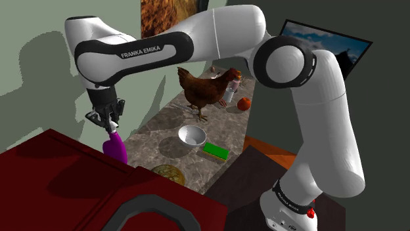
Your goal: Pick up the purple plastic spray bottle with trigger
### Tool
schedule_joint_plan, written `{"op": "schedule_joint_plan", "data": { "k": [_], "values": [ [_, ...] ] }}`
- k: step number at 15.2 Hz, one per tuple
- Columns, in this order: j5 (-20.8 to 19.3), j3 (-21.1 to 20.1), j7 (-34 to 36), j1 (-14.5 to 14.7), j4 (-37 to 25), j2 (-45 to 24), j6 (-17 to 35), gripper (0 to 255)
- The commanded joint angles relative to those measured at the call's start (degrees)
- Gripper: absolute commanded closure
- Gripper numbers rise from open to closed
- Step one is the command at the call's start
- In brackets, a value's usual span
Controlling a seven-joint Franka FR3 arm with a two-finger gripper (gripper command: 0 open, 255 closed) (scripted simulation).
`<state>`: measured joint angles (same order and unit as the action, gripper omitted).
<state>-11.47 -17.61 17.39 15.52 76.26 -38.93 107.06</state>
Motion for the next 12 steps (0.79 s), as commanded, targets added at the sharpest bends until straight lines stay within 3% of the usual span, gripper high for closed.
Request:
{"op": "schedule_joint_plan", "data": {
  "k": [1,12],
  "values": [
    [0.19,-0.12,-0.1,-0.02,-0.56,0.66,-1.21,255],
    [0.75,-0.47,-0.56,0.23,-5.07,2.27,-7.24,255]
  ]
}}
